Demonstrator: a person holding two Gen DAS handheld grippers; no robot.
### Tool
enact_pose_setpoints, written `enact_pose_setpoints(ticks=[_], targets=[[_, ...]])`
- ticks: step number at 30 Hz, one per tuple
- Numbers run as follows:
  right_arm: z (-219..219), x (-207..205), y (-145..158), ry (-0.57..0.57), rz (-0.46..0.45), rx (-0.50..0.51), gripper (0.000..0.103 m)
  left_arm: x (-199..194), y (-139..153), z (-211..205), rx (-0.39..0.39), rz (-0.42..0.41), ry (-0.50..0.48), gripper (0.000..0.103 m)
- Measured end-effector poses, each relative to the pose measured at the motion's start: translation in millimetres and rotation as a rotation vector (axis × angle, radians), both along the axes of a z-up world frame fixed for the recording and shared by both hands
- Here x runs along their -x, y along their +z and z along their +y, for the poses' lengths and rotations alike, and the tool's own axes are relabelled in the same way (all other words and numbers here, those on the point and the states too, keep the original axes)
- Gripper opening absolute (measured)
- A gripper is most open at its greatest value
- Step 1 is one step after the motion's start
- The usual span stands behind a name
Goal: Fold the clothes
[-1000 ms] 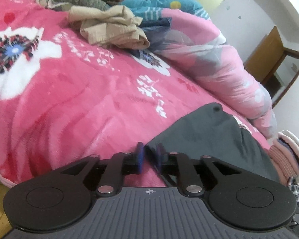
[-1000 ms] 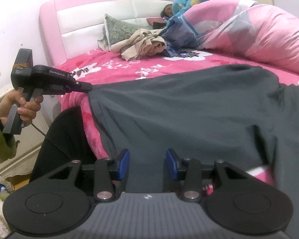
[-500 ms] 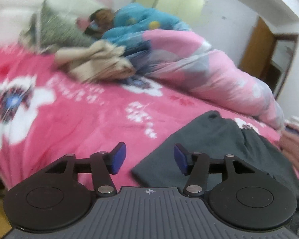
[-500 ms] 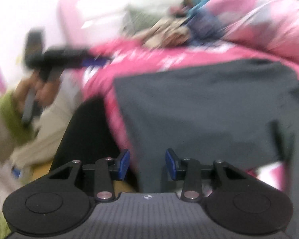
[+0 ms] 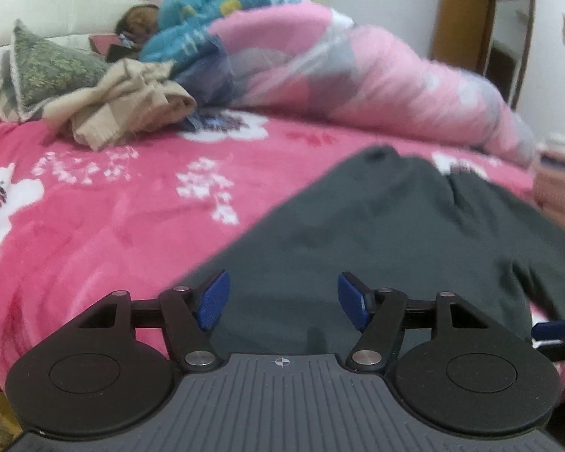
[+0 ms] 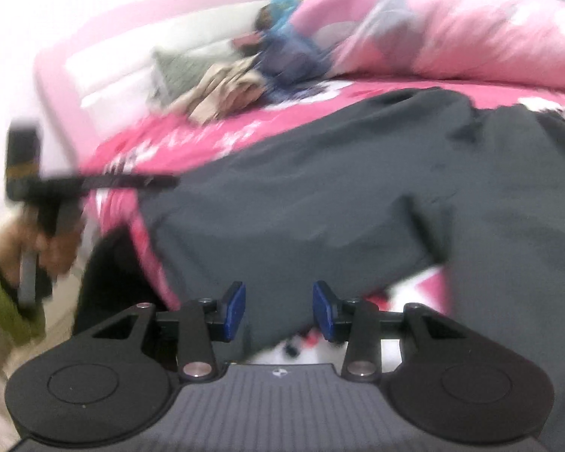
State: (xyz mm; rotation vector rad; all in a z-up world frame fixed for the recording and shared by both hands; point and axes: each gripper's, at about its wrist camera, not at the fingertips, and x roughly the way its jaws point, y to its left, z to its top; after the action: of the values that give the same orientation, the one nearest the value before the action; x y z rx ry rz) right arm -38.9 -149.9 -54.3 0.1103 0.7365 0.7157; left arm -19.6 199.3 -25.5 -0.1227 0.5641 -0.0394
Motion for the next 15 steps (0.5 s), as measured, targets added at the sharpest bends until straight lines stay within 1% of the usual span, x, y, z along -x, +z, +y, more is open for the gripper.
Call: enact_pose_setpoints(ticks=[2,3,4,7,8,9,11,13,15], targets=[[-7.7,-19.8,10.4,-0.023,0.053,-0.076,0.044,-2.0,3.2,5.7,-0.006,-0.016,0.034,0.069],[-11.0,-31.5,15.6,-0.03,0.085,-0.121,0.044,-3.9,3.9,8.6,-0.015,-0.02,0.052,0.072],[-13.0,-43.4,20.7,-0.035,0.119,-0.164,0.047,-7.2,2.9,12.2,-0.03,-0.021,0.072,0.074],[-3.5,-83.4,36.1,-0.047,0.224,-0.252,0.048,-19.1,-3.0,24.7,-0.041,-0.002,0.104,0.075],[1.2,-97.3,39.8,-0.053,0.26,-0.275,0.05,-22.5,-4.9,28.4,-0.036,0.008,0.105,0.075],[6.8,-111.0,41.0,-0.065,0.3,-0.294,0.052,-25.2,-6.7,31.8,-0.025,0.019,0.1,0.073],[17.9,-138.2,43.6,-0.088,0.378,-0.333,0.063,-25.3,-9.1,33.4,-0.014,0.031,0.087,0.069],[29.1,-165.3,45.5,-0.115,0.453,-0.367,0.065,-23.4,-10.9,33.2,-0.008,0.038,0.074,0.063],[39.6,-190.4,44.2,-0.167,0.5,-0.379,0.065,-21.6,-12.7,33.1,-0.001,0.045,0.06,0.06]])
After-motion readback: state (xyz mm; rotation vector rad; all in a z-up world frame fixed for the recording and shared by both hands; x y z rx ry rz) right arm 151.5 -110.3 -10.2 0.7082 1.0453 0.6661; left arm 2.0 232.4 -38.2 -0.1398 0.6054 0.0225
